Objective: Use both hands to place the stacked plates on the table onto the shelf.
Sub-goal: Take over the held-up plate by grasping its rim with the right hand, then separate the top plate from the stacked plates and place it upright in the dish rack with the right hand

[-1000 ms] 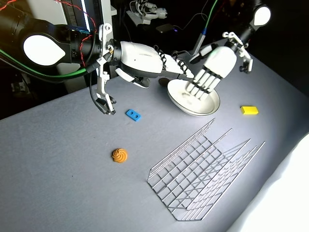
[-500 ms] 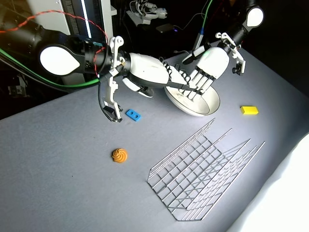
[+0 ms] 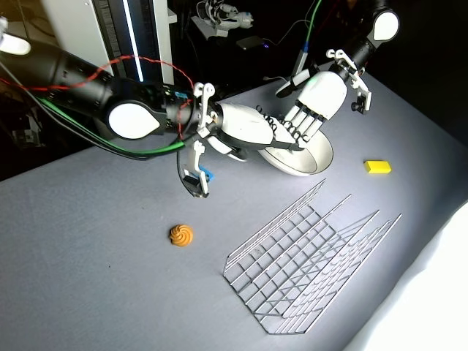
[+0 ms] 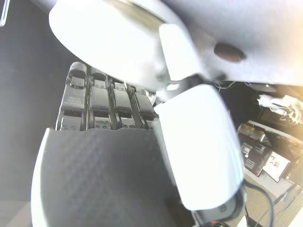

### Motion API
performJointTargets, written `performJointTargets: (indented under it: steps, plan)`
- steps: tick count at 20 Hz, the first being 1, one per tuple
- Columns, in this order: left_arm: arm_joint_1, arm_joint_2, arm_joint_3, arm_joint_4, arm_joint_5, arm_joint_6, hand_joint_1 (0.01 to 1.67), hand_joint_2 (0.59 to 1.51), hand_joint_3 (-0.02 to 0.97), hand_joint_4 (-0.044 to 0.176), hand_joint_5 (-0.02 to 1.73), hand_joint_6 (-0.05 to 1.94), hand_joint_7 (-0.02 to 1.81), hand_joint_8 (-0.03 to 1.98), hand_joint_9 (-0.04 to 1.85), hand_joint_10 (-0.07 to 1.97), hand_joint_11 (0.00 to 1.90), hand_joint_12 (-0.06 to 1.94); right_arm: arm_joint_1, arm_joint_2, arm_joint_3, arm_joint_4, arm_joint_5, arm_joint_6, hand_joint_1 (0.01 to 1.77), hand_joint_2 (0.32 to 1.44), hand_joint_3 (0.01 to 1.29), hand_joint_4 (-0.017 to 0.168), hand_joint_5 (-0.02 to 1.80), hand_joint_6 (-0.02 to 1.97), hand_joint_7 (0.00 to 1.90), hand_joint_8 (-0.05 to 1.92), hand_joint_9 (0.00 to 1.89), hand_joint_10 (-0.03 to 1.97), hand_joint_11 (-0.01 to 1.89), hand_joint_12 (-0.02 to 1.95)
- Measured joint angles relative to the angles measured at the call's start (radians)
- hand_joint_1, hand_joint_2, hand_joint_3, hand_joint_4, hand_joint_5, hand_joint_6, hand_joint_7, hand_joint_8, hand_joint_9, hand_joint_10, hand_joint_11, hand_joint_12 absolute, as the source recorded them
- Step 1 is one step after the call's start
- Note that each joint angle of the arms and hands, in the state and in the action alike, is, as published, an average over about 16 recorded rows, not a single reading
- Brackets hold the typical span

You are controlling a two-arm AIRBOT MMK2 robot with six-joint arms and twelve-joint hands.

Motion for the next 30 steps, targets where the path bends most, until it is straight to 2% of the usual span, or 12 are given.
performJointTargets:
  steps: [4,6,11,14,18,21,24,27,30]
  plan:
    - [0.000,0.000,0.001,0.000,0.000,-0.001,0.02,1.103,-0.001,-0.009,0.00,-0.03,-0.01,-0.01,0.02,0.01,0.02,0.01,-0.004,-0.051,0.046,0.002,0.008,-0.012,1.23,1.23,0.02,0.004,0.02,0.02,0.02,0.01,0.02,0.01,0.02,0.03]
    - [0.000,0.000,0.001,0.000,0.000,-0.001,0.02,1.101,-0.002,-0.009,0.00,-0.03,-0.01,-0.01,0.02,0.01,0.02,0.01,-0.006,-0.069,0.061,0.003,0.012,-0.020,1.24,1.23,0.02,0.004,0.04,0.02,0.03,0.01,0.03,0.01,0.02,0.12]
    - [0.000,0.000,0.002,0.000,-0.001,-0.002,0.02,1.100,-0.002,-0.009,0.00,-0.03,-0.01,-0.01,0.02,0.01,0.02,0.01,-0.010,-0.097,0.084,0.006,0.023,-0.032,1.19,1.23,0.02,0.004,0.17,0.02,0.16,0.01,0.17,0.03,0.03,0.54]
    - [0.000,0.000,0.002,0.000,-0.001,-0.002,0.02,1.101,-0.002,-0.009,0.00,-0.03,-0.01,-0.01,0.02,0.01,0.02,0.01,-0.012,-0.104,0.090,0.007,0.034,-0.040,1.14,1.21,0.02,0.002,0.28,0.12,0.29,0.07,0.30,0.13,0.07,0.85]
    - [0.000,0.000,0.002,0.000,-0.002,-0.003,0.02,1.103,-0.002,-0.009,0.00,-0.03,0.00,-0.01,0.02,0.01,0.02,0.01,-0.014,-0.107,0.091,0.006,0.051,-0.049,1.09,1.18,0.02,-0.002,0.43,0.32,0.47,0.22,0.47,0.38,0.14,1.28]
    - [-0.003,0.003,0.003,-0.003,-0.005,-0.008,0.02,1.105,-0.001,-0.009,0.00,-0.03,0.01,-0.01,0.03,0.01,0.02,0.01,-0.015,-0.108,0.091,0.006,0.064,-0.053,1.06,1.16,0.02,-0.004,0.53,0.49,0.59,0.36,0.59,0.66,0.20,1.55]
    - [-0.015,0.010,0.005,-0.009,-0.010,-0.020,0.02,1.107,-0.002,-0.007,0.02,-0.02,0.02,0.00,0.03,0.01,0.02,0.01,-0.014,-0.108,0.091,0.006,0.075,-0.055,1.05,1.13,0.02,-0.005,0.59,0.66,0.68,0.55,0.66,0.94,0.26,1.66]
    - [-0.038,0.024,0.010,-0.018,-0.018,-0.038,0.02,1.109,-0.001,-0.005,0.03,-0.01,0.04,0.00,0.03,0.01,0.03,0.02,-0.011,-0.107,0.091,0.006,0.083,-0.058,1.06,1.11,0.01,-0.007,0.61,0.85,0.73,0.85,0.68,1.22,0.31,1.73]
    - [-0.070,0.041,0.016,-0.025,-0.029,-0.062,0.02,1.112,-0.001,-0.004,0.04,0.00,0.05,0.01,0.04,0.01,0.03,0.02,-0.007,-0.106,0.091,0.007,0.083,-0.059,1.06,1.10,0.01,-0.006,0.61,0.93,0.73,1.09,0.67,1.42,0.34,1.75]
